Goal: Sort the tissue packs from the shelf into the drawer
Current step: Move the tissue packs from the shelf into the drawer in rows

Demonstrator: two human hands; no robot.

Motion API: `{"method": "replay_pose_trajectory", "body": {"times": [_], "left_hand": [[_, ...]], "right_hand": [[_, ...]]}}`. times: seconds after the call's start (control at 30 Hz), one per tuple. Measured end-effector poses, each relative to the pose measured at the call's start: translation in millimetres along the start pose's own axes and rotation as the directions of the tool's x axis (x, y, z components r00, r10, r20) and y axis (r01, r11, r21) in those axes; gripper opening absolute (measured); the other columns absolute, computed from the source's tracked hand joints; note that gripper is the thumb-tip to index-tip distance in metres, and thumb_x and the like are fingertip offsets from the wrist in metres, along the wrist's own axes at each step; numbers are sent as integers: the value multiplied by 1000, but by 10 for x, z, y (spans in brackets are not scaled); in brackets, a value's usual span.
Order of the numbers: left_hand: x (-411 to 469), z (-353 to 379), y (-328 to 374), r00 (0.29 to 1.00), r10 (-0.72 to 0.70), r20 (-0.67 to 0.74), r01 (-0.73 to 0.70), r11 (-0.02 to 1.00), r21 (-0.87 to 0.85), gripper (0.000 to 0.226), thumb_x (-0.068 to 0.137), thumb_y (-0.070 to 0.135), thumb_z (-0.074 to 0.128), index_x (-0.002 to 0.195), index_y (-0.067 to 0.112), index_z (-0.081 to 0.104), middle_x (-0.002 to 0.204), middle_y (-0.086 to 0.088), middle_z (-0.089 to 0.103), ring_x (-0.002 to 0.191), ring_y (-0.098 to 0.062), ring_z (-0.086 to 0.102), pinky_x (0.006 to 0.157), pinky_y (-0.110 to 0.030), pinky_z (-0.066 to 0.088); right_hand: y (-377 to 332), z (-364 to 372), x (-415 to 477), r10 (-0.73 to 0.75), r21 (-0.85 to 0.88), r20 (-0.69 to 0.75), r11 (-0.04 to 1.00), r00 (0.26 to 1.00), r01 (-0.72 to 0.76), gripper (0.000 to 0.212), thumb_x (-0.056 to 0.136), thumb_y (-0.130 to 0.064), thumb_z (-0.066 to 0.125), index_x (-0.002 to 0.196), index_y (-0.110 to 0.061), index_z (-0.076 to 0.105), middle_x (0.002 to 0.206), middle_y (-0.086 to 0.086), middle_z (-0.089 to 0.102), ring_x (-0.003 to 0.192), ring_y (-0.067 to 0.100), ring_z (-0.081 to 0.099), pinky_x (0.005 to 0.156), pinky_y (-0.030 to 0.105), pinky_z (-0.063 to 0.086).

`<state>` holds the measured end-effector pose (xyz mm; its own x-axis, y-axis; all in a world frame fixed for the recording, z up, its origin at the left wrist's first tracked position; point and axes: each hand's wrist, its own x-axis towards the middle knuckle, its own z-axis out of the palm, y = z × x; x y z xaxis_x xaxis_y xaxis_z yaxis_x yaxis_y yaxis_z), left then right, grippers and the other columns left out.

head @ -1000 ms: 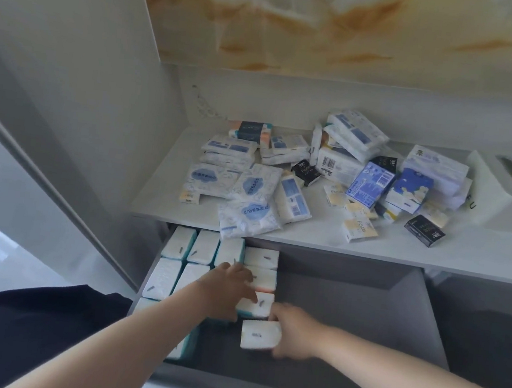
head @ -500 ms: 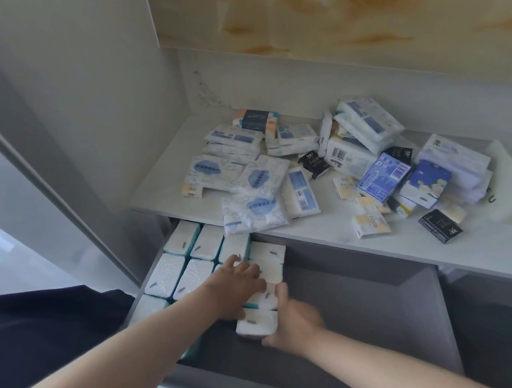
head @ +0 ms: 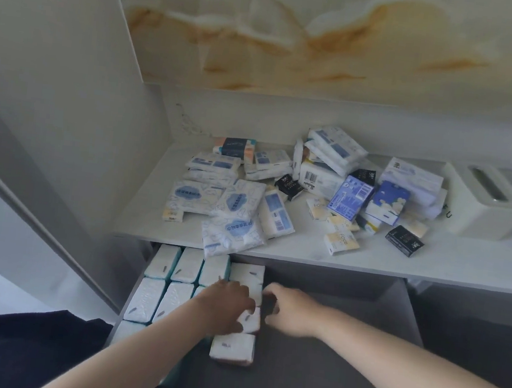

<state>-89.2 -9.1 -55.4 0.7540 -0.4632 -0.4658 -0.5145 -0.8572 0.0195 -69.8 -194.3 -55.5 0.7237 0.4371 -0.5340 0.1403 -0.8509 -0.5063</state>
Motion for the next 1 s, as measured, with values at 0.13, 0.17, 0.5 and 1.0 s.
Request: {"method": "replay_pose_trajectory", "body": {"times": [0.13, 0.17, 0.5, 1.0], "left_hand": [[68, -465, 182, 991, -51, -121, 5, 937, -351, 30, 91, 36, 56, 120, 32, 62, 118, 13, 63, 102, -6, 56, 92, -30, 48], [116, -606, 223, 984, -64, -168, -6, 922, -387, 27, 91, 35, 55, 117, 32, 64, 114, 15, 65, 96, -4, 56, 89, -28, 49], [1079, -1861, 242, 828, -179, -531, -41, 926, -376, 27, 94, 25, 54, 120, 27, 62, 117, 7, 63, 107, -14, 56, 86, -29, 47], [2243, -2443, -221, 671, -215, -710, 223, 971, -83, 71, 76, 11, 60, 142, 25, 36, 143, -1, 39, 129, -24, 34, 106, -35, 29]], "right_hand": [[75, -677, -199, -72, -76, -221, 996, 973, 56, 26, 92, -27, 55, 115, -33, 65, 104, -10, 66, 93, 11, 60, 77, 26, 47], [103, -843, -230, -81, -71, -286, 995, 955, 64, 24, 93, -26, 55, 112, -34, 66, 103, -11, 66, 92, 10, 60, 77, 26, 46], [646, -2131, -63, 24, -25, -700, 998, 714, -58, 25, 91, -18, 55, 109, -29, 68, 114, -8, 65, 103, 16, 60, 80, 30, 48], [897, -2784, 1076, 65, 79, -679, 997, 731, -15, 75, 76, -35, 71, 144, -41, 40, 141, 3, 48, 115, 27, 58, 90, 36, 50]]}}
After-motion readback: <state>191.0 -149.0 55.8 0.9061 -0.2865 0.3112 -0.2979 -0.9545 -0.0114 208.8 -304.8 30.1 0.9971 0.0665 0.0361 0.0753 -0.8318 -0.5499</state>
